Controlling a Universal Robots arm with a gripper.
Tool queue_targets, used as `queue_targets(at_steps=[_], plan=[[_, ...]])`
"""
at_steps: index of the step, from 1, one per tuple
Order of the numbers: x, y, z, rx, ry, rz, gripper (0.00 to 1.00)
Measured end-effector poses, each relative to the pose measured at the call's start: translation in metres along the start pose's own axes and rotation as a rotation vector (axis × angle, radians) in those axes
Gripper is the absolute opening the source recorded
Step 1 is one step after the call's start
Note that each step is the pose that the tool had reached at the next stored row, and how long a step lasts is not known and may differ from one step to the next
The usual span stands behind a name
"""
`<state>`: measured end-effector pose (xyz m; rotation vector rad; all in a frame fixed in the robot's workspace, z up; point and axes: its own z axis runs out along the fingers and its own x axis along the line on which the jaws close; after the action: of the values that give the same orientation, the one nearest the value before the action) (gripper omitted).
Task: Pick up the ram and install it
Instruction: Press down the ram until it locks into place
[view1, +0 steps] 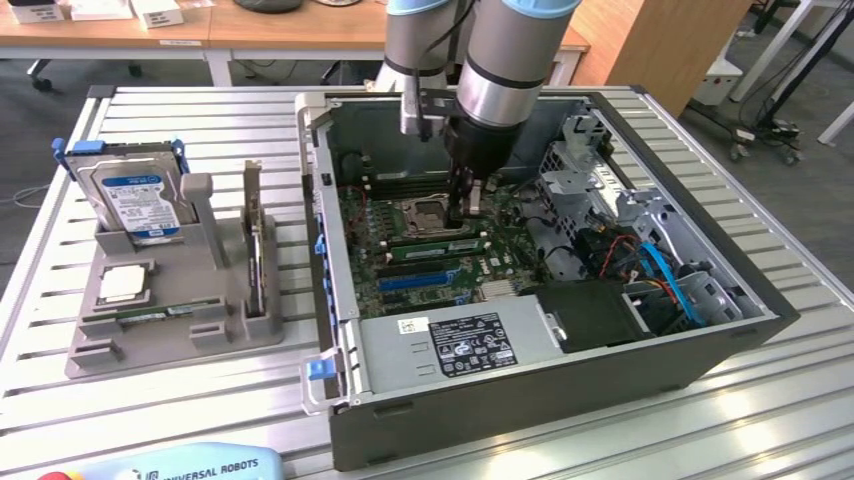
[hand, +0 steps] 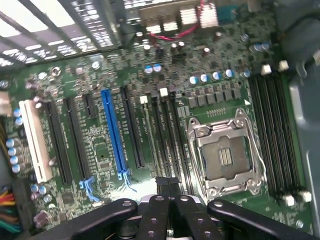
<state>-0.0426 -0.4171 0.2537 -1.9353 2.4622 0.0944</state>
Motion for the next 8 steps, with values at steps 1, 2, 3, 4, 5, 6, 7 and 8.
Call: queue_targets(at_steps=[1, 2, 3, 4, 5, 6, 7, 8], plan=[[0.0000, 0.0000, 0.0001, 0.0008, -0.0008, 0.018, 0.10], [0.0000, 0.0000, 0.0001, 0.0015, -0.0015, 0.035, 0.10], [0.0000, 0.0000, 0.0001, 0.0023, -0.0022, 0.053, 0.10], [0.0000, 0.0000, 0.0002, 0.0031, -0.0030, 0.071, 0.10], [0.0000, 0.0000, 0.0002, 0.0039, -0.0038, 0.089, 0.10], [0.0000, 0.0000, 0.0002, 0.0047, -0.0045, 0.106, 0.10], [0.0000, 0.0000, 0.0003, 0.0054, -0.0052, 0.124, 0.10], [0.0000, 0.0000, 0.0003, 0.0062, -0.0060, 0.141, 0.10]])
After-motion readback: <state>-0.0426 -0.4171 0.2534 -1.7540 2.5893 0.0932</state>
